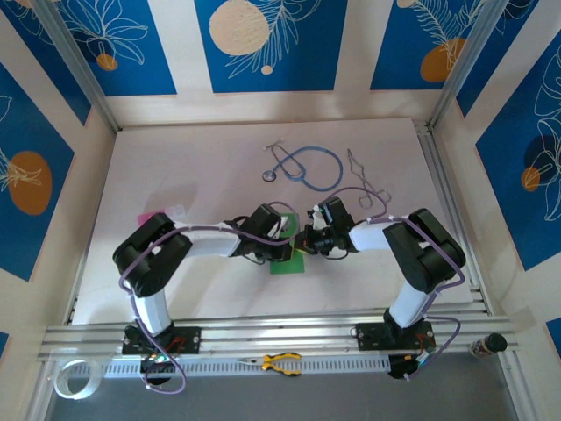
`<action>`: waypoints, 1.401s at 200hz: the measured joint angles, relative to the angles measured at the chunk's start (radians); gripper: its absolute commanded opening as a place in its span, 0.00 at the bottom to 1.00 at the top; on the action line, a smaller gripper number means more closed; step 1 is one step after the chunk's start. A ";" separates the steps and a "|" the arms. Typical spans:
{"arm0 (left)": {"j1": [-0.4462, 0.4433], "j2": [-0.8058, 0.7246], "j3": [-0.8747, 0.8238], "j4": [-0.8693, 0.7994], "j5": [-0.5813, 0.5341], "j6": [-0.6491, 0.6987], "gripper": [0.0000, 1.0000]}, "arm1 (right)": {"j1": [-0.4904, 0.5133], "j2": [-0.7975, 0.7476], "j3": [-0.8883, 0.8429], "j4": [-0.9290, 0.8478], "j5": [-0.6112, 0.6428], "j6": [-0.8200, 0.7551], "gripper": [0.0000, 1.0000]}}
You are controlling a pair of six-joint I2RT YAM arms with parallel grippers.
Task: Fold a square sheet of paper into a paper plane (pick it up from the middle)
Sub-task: Fold the triangle a second time at the center of the table.
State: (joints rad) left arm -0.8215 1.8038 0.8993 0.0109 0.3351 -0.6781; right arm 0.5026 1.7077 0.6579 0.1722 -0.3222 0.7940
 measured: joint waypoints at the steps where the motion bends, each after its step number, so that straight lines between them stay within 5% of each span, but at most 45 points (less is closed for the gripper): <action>1: 0.000 0.000 -0.001 0.002 0.000 -0.001 0.01 | 0.000 0.000 0.000 0.000 0.000 0.000 0.00; 178: 0.000 -0.294 -0.216 -0.077 -0.005 -0.019 0.01 | 0.000 0.000 0.000 0.000 0.000 0.000 0.00; 280: 0.000 -0.150 -0.163 -0.016 -0.027 -0.021 0.00 | 0.001 0.000 0.011 -0.017 0.001 -0.001 0.00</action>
State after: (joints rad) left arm -0.8211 1.6539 0.7368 -0.0055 0.3080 -0.6991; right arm 0.5037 1.7077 0.6685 0.1555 -0.3214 0.7933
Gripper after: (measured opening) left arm 0.063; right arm 0.056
